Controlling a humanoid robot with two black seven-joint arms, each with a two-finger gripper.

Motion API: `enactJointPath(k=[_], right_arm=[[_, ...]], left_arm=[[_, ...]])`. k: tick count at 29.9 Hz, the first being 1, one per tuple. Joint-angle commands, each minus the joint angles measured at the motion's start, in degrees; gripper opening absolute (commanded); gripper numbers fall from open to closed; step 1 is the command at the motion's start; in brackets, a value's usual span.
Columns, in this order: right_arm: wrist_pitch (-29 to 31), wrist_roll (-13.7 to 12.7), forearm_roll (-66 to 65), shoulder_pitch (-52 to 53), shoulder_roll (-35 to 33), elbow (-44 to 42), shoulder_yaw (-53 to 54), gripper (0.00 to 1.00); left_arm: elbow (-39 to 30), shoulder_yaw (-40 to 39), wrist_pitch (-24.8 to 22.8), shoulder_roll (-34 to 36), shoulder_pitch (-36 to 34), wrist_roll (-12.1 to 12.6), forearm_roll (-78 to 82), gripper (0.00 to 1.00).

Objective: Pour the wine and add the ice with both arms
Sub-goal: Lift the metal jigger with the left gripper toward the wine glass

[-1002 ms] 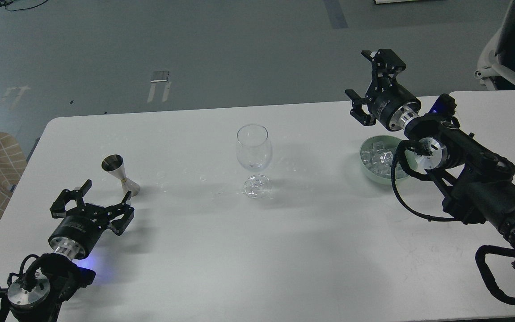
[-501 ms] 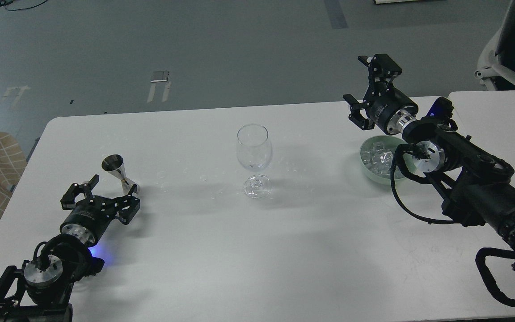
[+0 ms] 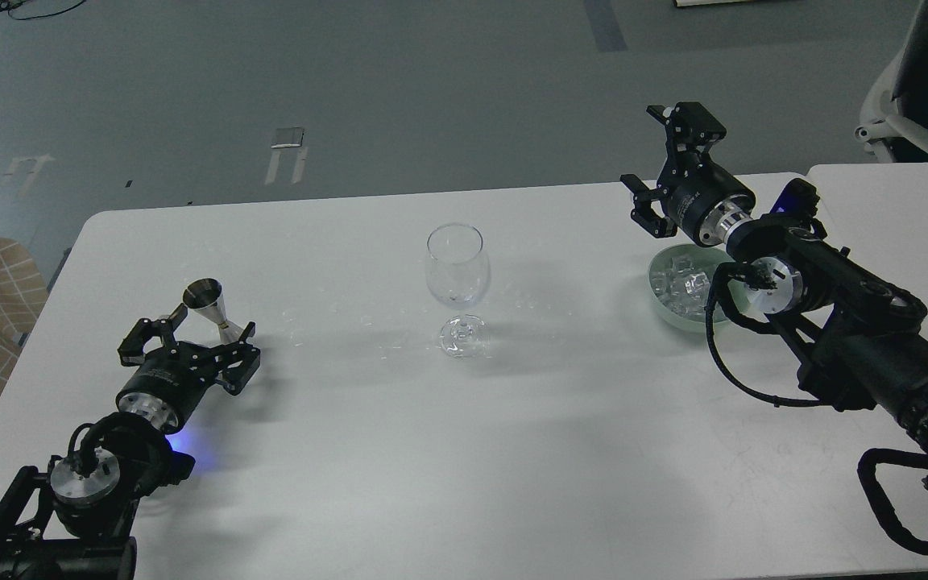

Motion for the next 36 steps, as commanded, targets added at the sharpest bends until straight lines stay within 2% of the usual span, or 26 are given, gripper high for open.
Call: enactJointPath(k=[1,3,6,11,14,16,17,18,23,26,36], right_arm=[[0.00,-0.01,0.00,0.00,0.08,0.01,0.00,1.00],[0.00,0.08,0.00,0.00,0.08,0.01,0.00,1.00],[0.00,-0.01,0.00,0.09,0.08,0.01,0.00,1.00],[0.00,-0.01,0.00,0.18,0.00,0.01,0.00,1.00],[0.00,-0.01,0.00,0.18,0.08,0.01,0.00,1.00],[0.00,-0.01,0.00,0.18,0.08,0.01,0.00,1.00],[0.00,-0.01,0.00,0.18,0.08,0.01,0.00,1.00],[0.00,-0.01,0.00,0.18,0.08,0.01,0.00,1.00],[0.00,-0.01,0.00,0.35,0.08,0.01,0.00,1.00],[0.00,0.08,0.00,0.35,0.08,0.01,0.00,1.00],[0.00,0.08,0.00,0.09,0.08,0.01,0.00,1.00]], left_arm=[[0.20,0.31,0.36,0.02,-0.89,-0.35,0.00,0.80],[0.37,0.49,0.36,0.10,-1.24,-0.35,0.00,0.79],[0.55,0.67,0.45,0.10,-1.51,-0.53,0.08,0.66],[0.72,1.02,0.45,0.02,-1.60,-0.79,0.00,0.59],[0.72,1.02,0.36,-0.07,-1.51,-0.79,0.00,0.52],[0.72,1.02,0.36,-0.07,-1.51,-0.79,0.00,0.42],[0.72,1.10,0.10,0.01,-1.34,-0.70,0.08,0.27],[0.72,1.11,0.19,-0.07,-1.33,-0.70,0.08,0.20],[0.72,1.37,-0.43,-0.16,-1.25,-0.70,0.17,0.11],[0.72,1.37,-0.51,-0.95,-1.33,-0.70,0.17,0.00],[-0.33,0.93,-0.43,-2.27,-2.12,-2.11,-0.09,0.00]])
